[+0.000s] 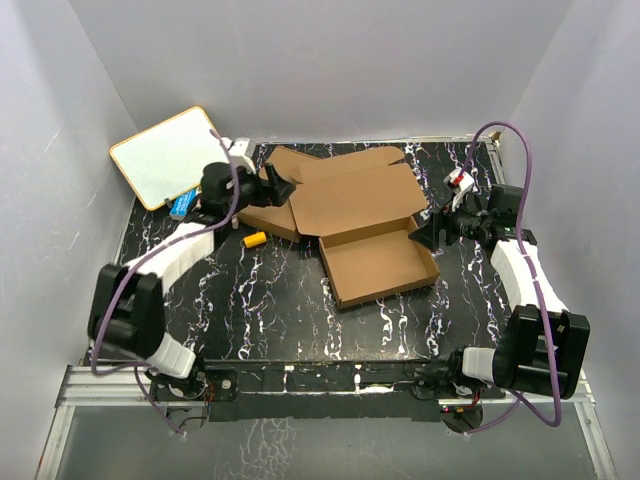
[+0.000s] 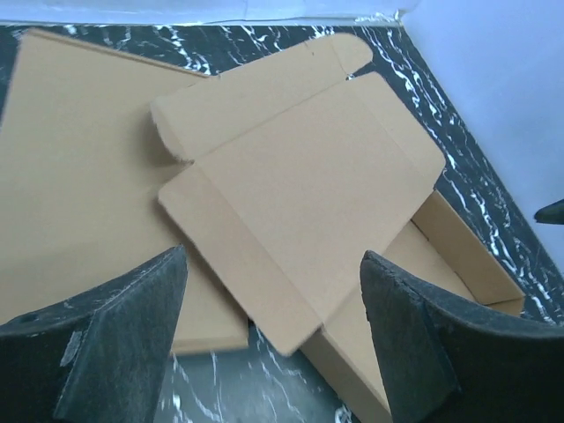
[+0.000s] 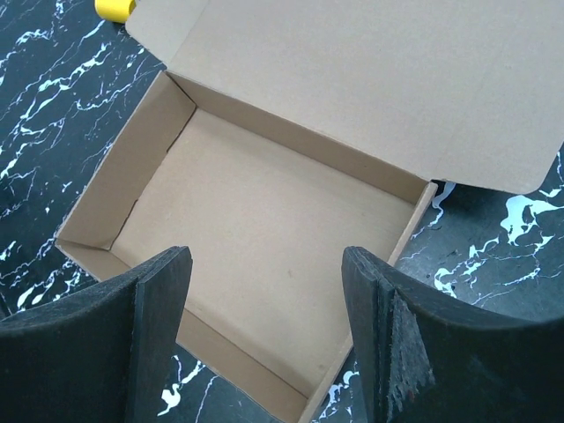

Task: Fold the paper box

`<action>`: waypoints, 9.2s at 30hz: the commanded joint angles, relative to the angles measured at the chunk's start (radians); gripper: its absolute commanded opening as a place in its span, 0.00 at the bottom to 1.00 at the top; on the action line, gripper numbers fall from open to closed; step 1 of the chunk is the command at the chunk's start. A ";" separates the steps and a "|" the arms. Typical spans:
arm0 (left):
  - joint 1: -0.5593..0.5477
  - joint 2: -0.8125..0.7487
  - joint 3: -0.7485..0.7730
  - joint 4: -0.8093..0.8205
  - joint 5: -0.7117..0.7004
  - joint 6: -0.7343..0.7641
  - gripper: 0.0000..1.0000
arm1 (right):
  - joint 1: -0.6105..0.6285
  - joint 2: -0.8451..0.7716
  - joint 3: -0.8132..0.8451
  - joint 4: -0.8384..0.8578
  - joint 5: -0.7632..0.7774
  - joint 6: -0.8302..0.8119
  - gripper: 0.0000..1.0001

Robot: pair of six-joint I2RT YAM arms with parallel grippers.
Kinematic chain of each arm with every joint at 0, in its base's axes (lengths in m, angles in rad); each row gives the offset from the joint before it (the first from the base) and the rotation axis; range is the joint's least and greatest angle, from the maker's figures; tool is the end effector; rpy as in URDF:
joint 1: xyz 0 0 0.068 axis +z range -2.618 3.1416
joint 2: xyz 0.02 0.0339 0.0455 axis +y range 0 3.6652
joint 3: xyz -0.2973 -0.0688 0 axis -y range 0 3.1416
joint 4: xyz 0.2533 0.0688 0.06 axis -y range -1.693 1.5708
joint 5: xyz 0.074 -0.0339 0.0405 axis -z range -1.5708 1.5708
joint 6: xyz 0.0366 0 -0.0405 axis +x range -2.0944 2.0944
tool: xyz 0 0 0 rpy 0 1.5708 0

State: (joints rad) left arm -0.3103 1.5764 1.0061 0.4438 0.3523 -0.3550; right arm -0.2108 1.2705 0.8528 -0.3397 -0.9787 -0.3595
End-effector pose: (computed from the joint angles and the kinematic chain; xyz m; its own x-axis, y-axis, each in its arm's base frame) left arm 0.3530 -0.1265 0.3109 -0.3256 -0.2382 -0.9150 0.5326 0.7534 -0.3856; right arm 0.2572 -0.0240 0.2847 -0.4625 -0.1018 -0.8807 -0.6789 0.6795 0.2780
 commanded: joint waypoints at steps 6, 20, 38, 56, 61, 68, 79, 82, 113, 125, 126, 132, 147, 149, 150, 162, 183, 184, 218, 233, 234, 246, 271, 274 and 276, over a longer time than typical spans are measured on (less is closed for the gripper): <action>0.029 -0.397 -0.343 -0.167 -0.135 -0.218 0.76 | -0.012 -0.022 -0.016 0.069 -0.058 0.014 0.74; 0.032 -0.284 -0.248 -0.518 -0.347 0.184 0.65 | -0.012 -0.006 -0.017 0.071 -0.049 0.016 0.74; 0.038 0.104 0.048 -0.650 -0.222 0.645 0.69 | -0.012 -0.008 -0.017 0.068 -0.040 0.011 0.74; 0.052 0.206 0.087 -0.690 -0.177 0.547 0.27 | -0.012 -0.013 -0.015 0.064 -0.037 0.007 0.74; 0.052 0.124 0.034 -0.685 -0.167 0.427 0.10 | -0.012 -0.016 -0.014 0.064 -0.035 0.006 0.74; 0.052 -0.186 -0.150 -0.589 0.010 0.187 0.00 | -0.012 -0.012 -0.012 0.063 -0.044 0.008 0.74; -0.100 -0.359 -0.322 -0.042 0.259 -0.240 0.00 | -0.015 -0.011 -0.012 0.067 -0.035 0.013 0.74; -0.228 -0.281 -0.232 -0.116 0.136 -0.181 0.00 | -0.019 -0.011 -0.012 0.068 -0.031 0.014 0.74; -0.534 0.378 0.417 -0.584 -0.232 0.024 0.88 | -0.026 -0.008 -0.011 0.073 -0.001 0.017 0.74; -0.534 0.109 0.223 -0.397 -0.255 0.067 0.97 | -0.028 -0.009 -0.011 0.071 -0.005 0.016 0.74; -0.533 0.080 0.200 -0.375 -0.262 0.082 0.97 | -0.029 -0.009 -0.011 0.071 -0.006 0.016 0.75; -0.481 -0.126 -0.001 -0.247 -0.382 0.097 0.97 | -0.031 -0.014 -0.011 0.071 -0.013 0.014 0.75; 0.138 0.024 -0.025 -0.044 0.283 -0.392 0.82 | -0.036 -0.010 -0.014 0.074 -0.022 0.018 0.75; 0.157 0.088 0.024 -0.054 0.306 -0.401 0.76 | -0.038 -0.010 -0.014 0.074 -0.024 0.018 0.75; 0.159 0.117 0.055 -0.071 0.306 -0.397 0.75 | -0.038 -0.010 -0.014 0.074 -0.025 0.017 0.75; 0.157 0.400 0.340 -0.269 0.256 -0.374 0.59 | -0.038 -0.007 -0.014 0.074 -0.027 0.018 0.75; 0.123 0.565 0.506 -0.365 0.332 -0.340 0.37 | -0.038 -0.008 -0.014 0.073 -0.027 0.017 0.75; 0.124 0.567 0.508 -0.364 0.336 -0.337 0.34 | -0.038 -0.008 -0.014 0.073 -0.027 0.017 0.75; 0.119 0.151 0.076 0.101 0.538 -0.029 0.00 | -0.041 0.126 0.088 0.353 -0.097 0.192 0.99; 0.113 0.077 0.033 0.124 0.564 0.055 0.00 | -0.112 0.349 0.273 0.197 -0.231 0.170 0.81; 0.112 0.075 0.031 0.130 0.572 0.055 0.00 | -0.111 0.367 0.294 0.171 -0.244 0.154 0.80; 0.105 0.067 0.024 0.163 0.593 0.045 0.00 | -0.091 0.397 0.313 0.110 -0.327 0.086 0.48; 0.105 0.095 0.015 0.127 0.673 0.013 0.23 | -0.096 0.312 0.314 -0.035 -0.331 -0.146 0.08; 0.101 0.096 0.010 0.178 0.684 -0.021 0.13 | -0.096 0.300 0.318 -0.036 -0.322 -0.148 0.08; 0.095 0.095 0.016 0.177 0.680 -0.024 0.01 | -0.095 0.294 0.323 -0.036 -0.310 -0.147 0.08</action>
State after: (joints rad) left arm -0.2028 1.6764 0.9840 0.5793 0.9886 -0.3641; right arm -0.3031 1.6142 1.1355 -0.3851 -1.2789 -0.4458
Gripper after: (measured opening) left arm 0.096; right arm 0.091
